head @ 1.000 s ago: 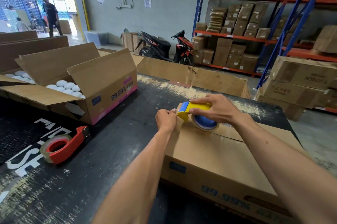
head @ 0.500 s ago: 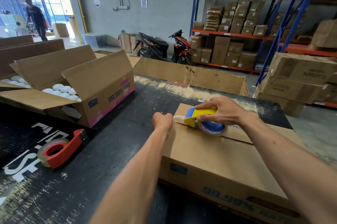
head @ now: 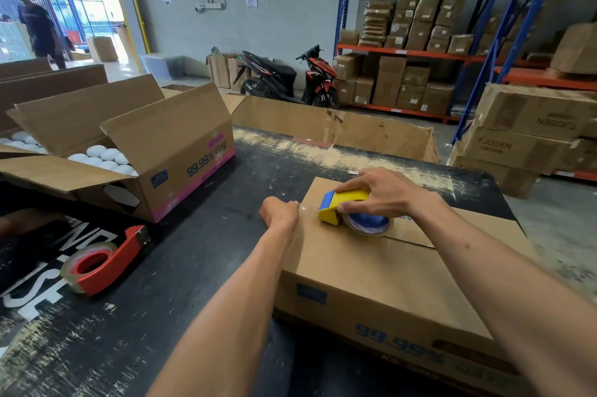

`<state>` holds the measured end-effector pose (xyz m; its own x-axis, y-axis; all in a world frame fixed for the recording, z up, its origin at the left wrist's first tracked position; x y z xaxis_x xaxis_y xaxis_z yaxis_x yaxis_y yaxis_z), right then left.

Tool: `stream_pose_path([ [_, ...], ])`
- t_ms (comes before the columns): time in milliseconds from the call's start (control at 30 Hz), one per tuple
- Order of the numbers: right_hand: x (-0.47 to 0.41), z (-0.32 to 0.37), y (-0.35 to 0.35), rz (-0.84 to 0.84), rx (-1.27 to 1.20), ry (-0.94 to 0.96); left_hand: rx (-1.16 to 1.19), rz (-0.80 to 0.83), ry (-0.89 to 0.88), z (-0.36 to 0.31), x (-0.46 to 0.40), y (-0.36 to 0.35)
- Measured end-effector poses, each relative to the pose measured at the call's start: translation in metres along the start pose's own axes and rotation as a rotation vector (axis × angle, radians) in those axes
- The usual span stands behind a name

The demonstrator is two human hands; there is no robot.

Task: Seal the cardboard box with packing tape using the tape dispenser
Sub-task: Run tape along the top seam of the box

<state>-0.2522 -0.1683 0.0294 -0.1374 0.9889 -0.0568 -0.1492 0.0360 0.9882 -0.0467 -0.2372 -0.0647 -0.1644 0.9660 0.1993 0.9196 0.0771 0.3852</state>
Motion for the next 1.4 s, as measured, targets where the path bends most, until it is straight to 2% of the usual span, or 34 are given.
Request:
stream_pose_path([
  [133, -0.001, 0.002, -0.002, 0.012, 0.020, -0.006, -0.156, -0.039, 0.025, 0.008, 0.001, 0.004],
  [167, -0.002, 0.003, -0.002, 0.016, 0.024, -0.006, -0.196, -0.068, -0.006, 0.005, 0.003, 0.006],
  [233, -0.003, 0.005, -0.001, 0.014, 0.027, -0.009, -0.235, -0.125, -0.205, -0.017, 0.010, 0.007],
  [300, -0.003, 0.007, -0.001, 0.013, 0.031, -0.012, -0.270, -0.029, -0.433, -0.036, 0.016, -0.004],
  [367, -0.003, 0.005, -0.001, 0.012, 0.023, -0.018, -0.434, 0.204, -0.503, -0.028, 0.018, -0.023],
  [467, 0.001, 0.001, -0.002, 0.021, -0.004, -0.034, -0.652, 0.461, -0.470, 0.000, 0.010, -0.033],
  [567, 0.002, 0.001, -0.002, 0.017, 0.020, -0.039, -0.644, 0.581, -0.457, 0.007, 0.008, -0.030],
  [800, -0.003, 0.007, 0.000, 0.035, 0.098, -0.022, -0.680, 0.570, -0.419, 0.011, 0.003, -0.027],
  [1000, 0.003, 0.007, 0.003, 0.017, 0.069, -0.014, -0.715, 0.513, -0.383, 0.016, -0.004, -0.029],
  [1200, 0.038, -0.027, 0.013, 0.062, 0.063, -0.028, -0.719, 0.511, -0.361, 0.014, -0.002, -0.025],
  [1400, 0.070, -0.049, 0.013, 0.030, 0.023, -0.046, -0.743, 0.519, -0.379, 0.010, 0.004, -0.025],
])
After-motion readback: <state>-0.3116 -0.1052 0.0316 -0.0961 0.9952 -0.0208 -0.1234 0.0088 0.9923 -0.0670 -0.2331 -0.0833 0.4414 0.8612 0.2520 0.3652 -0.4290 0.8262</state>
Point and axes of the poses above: each hand's wrist, its own x-axis away from the middle knuckle, its own y-axis out of the back of the hand, z = x × y, the point moved 6 cm from there along -x, towards the middle knuckle, and after that the axes turned 2 degrees about -x, right-handed, at the moved point
